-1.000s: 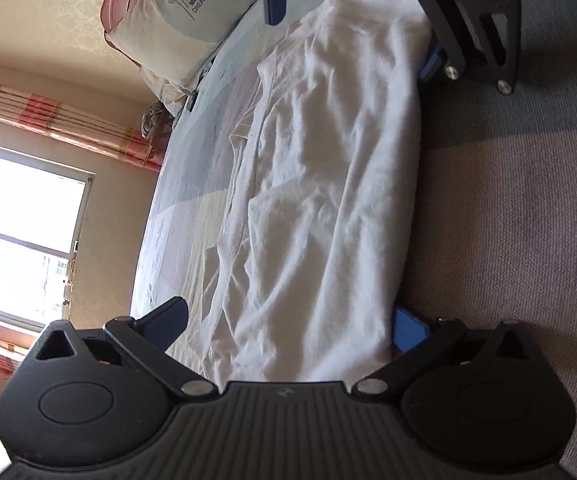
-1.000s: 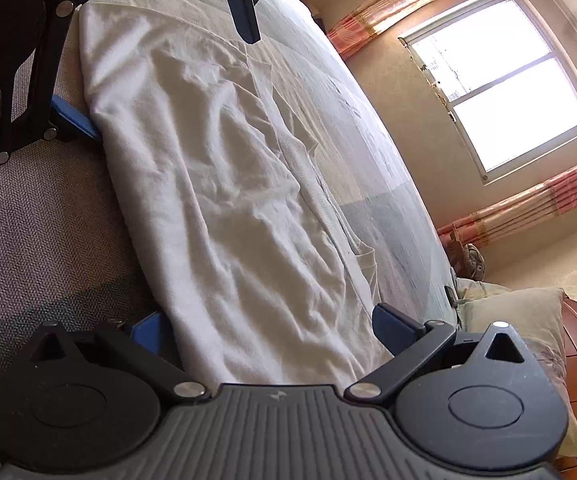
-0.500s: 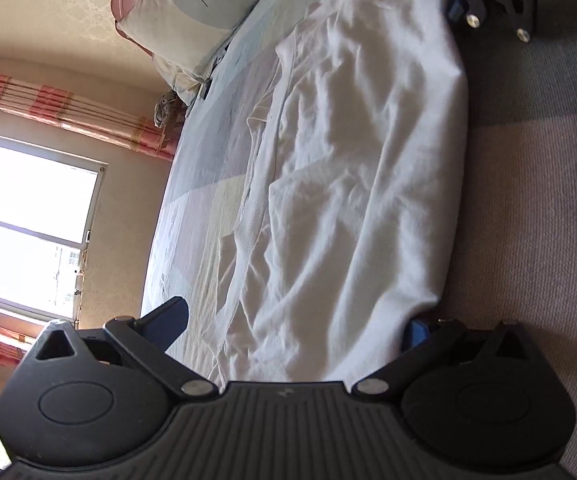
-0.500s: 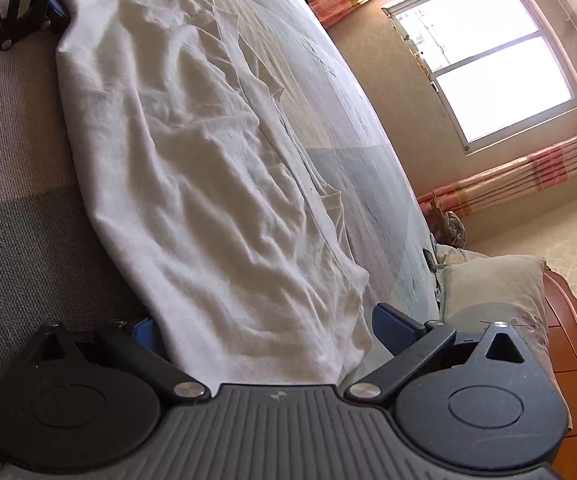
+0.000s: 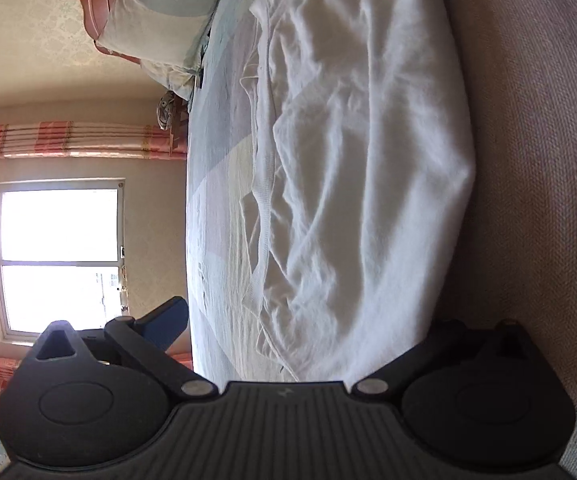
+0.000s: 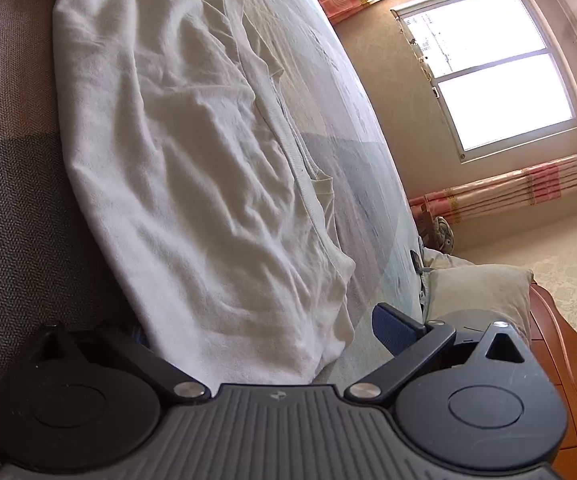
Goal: Fold clothes
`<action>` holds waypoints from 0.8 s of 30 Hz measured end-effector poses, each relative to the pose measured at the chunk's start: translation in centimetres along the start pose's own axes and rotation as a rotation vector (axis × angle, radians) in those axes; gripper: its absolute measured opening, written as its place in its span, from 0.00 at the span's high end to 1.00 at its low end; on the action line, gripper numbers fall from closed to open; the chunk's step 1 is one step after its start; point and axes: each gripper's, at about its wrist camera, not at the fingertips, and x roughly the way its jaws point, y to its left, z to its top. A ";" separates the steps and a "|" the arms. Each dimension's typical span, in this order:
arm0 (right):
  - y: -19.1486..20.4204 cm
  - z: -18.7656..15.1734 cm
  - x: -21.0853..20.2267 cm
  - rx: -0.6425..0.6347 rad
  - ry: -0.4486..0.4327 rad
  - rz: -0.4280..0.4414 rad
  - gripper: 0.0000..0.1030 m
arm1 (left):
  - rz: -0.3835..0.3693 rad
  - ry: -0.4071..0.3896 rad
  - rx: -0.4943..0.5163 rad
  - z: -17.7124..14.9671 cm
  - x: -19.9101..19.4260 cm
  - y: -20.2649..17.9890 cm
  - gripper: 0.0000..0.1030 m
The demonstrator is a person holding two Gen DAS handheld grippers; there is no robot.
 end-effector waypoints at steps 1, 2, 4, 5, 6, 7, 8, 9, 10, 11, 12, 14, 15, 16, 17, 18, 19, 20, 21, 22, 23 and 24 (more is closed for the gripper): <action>0.4 0.4 -0.1 -0.021 -0.014 -0.007 0.00 | 0.000 -0.011 0.026 0.2 0.0 -0.2 0.04; 0.6 0.6 0.0 -0.039 -0.022 -0.010 0.00 | -0.014 -0.016 0.039 0.4 0.1 -0.3 0.06; 0.7 0.9 0.2 -0.063 -0.028 -0.003 0.00 | -0.068 -0.015 0.032 0.5 0.3 -0.2 0.19; 0.5 0.9 0.4 -0.060 -0.026 0.010 0.00 | -0.095 -0.014 0.020 0.4 0.1 -0.3 0.23; 0.3 0.9 0.5 -0.056 -0.027 0.020 0.00 | -0.111 -0.015 0.010 0.4 0.0 -0.4 0.32; 0.2 0.9 0.6 -0.053 -0.030 0.028 0.00 | -0.117 -0.014 0.006 0.3 -0.1 -0.7 0.39; 0.2 0.9 0.6 -0.051 -0.033 0.031 0.00 | -0.120 -0.012 0.004 0.2 -0.3 -1.1 0.44; 0.3 0.9 0.5 -0.050 -0.035 0.029 0.00 | -0.124 -0.010 0.001 0.2 -0.5 -1.4 0.53; 0.4 0.9 0.4 -0.050 -0.037 0.027 0.00 | -0.127 -0.008 -0.001 0.1 -0.6 -1.8 0.65; 0.5 0.9 0.4 -0.049 -0.040 0.025 0.01 | -0.130 -0.006 -0.003 0.1 -0.8 -2.2 0.72; 0.6 0.8 0.2 -0.051 -0.042 0.024 0.02 | -0.132 -0.001 0.010 0.2 -0.9 -2.8 0.85; 1.3 0.6 -0.4 -0.057 -0.047 0.024 0.07 | -0.130 0.011 0.036 0.4 -1.0 -3.8 1.00; 1.6 0.5 -0.7 -0.059 -0.049 0.024 0.12 | -0.126 0.015 0.039 0.5 -1.0 -4.0 1.00; 1.9 0.4 -1.0 -0.062 -0.051 0.024 0.14 | -0.123 0.019 0.042 0.5 -1.0 -4.1 1.00; 2.1 0.4 -1.2 -0.073 -0.055 0.023 0.17 | -0.133 0.020 0.033 0.5 -0.9 -3.9 1.00; 2.2 0.4 -1.2 -0.091 -0.058 0.023 0.17 | -0.142 0.019 0.025 0.5 -0.9 -3.7 1.00; 2.1 0.4 -1.1 -0.108 -0.061 0.026 0.17 | -0.148 0.018 0.018 0.4 -0.9 -3.6 1.00; 1.9 0.4 -1.0 -0.124 -0.063 0.029 0.16 | -0.148 0.019 0.015 0.4 -0.9 -3.6 1.00; 1.8 0.5 -0.9 -0.141 -0.065 0.032 0.13 | -0.146 0.019 0.014 0.4 -0.9 -3.6 1.00; 1.8 0.5 -0.9 -0.149 -0.065 0.037 0.12 | -0.144 0.018 0.009 0.3 -1.0 -3.7 1.00; 1.8 0.5 -0.9 -0.149 -0.063 0.046 0.12 | -0.143 0.017 0.001 0.2 -1.0 -3.7 1.00; 1.8 0.5 -0.9 -0.148 -0.061 0.054 0.14 | -0.144 0.016 -0.007 0.2 -1.1 -3.6 1.00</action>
